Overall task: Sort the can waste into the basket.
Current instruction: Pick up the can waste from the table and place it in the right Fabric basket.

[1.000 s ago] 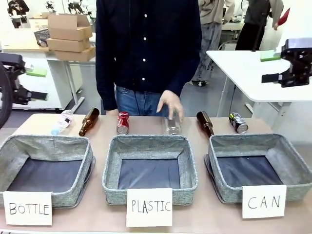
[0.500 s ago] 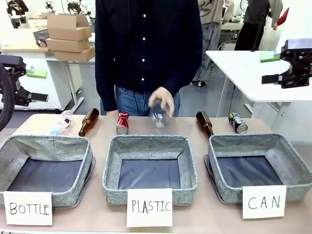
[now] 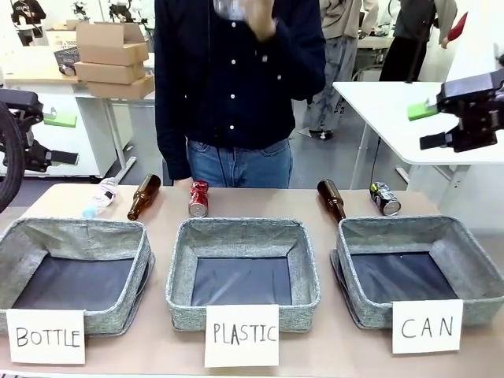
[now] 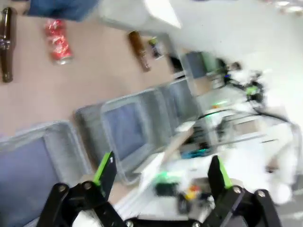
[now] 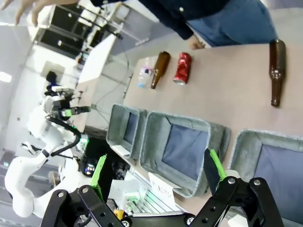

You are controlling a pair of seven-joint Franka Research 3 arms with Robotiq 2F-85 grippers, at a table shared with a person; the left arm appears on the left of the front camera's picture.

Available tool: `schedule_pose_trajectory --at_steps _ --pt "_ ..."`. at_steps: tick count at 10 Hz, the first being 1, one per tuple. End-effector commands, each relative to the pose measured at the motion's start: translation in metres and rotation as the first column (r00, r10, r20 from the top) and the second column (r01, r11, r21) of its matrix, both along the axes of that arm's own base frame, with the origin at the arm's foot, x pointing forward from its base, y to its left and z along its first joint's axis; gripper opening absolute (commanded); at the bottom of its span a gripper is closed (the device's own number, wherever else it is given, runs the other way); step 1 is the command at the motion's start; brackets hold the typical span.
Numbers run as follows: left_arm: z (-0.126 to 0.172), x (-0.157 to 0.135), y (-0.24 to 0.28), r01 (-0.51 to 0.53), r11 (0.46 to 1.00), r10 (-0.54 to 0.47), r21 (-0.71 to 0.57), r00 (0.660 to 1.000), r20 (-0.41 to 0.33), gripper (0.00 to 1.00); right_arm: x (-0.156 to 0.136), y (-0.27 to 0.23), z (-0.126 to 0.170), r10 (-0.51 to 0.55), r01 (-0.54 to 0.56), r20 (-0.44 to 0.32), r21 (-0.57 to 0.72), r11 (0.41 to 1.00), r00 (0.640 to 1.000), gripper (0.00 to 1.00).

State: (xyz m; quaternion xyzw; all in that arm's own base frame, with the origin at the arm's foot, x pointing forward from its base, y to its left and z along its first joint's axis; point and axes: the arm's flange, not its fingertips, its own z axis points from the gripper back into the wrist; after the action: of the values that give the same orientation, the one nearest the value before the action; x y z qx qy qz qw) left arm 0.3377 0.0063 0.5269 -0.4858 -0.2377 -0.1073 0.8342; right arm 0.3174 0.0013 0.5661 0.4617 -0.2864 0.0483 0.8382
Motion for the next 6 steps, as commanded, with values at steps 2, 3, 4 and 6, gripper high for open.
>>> schedule_pose_trajectory --at_steps 2,3,4,6 --pt "0.015 0.031 -0.01 0.08 0.709 -0.018 0.701 0.995 -0.095 1.0 -0.006 -0.003 -0.004 0.012 -0.014 0.04 0.047 0.999 0.999 1.0" --pt "0.011 0.041 -0.024 0.092 0.695 -0.043 0.713 0.995 -0.087 1.0 -0.006 -0.003 -0.004 0.012 -0.014 0.04 0.047 0.999 0.999 1.0" --pt "0.01 0.051 -0.04 0.101 0.712 -0.075 0.695 0.995 -0.068 1.0 -0.006 -0.003 -0.004 0.012 -0.014 0.04 0.047 0.999 0.999 1.0" --pt "0.012 0.039 -0.03 0.059 0.784 -0.052 0.618 0.998 -0.03 1.0 -0.006 -0.003 -0.004 0.012 -0.014 0.04 0.047 0.999 0.999 1.0"
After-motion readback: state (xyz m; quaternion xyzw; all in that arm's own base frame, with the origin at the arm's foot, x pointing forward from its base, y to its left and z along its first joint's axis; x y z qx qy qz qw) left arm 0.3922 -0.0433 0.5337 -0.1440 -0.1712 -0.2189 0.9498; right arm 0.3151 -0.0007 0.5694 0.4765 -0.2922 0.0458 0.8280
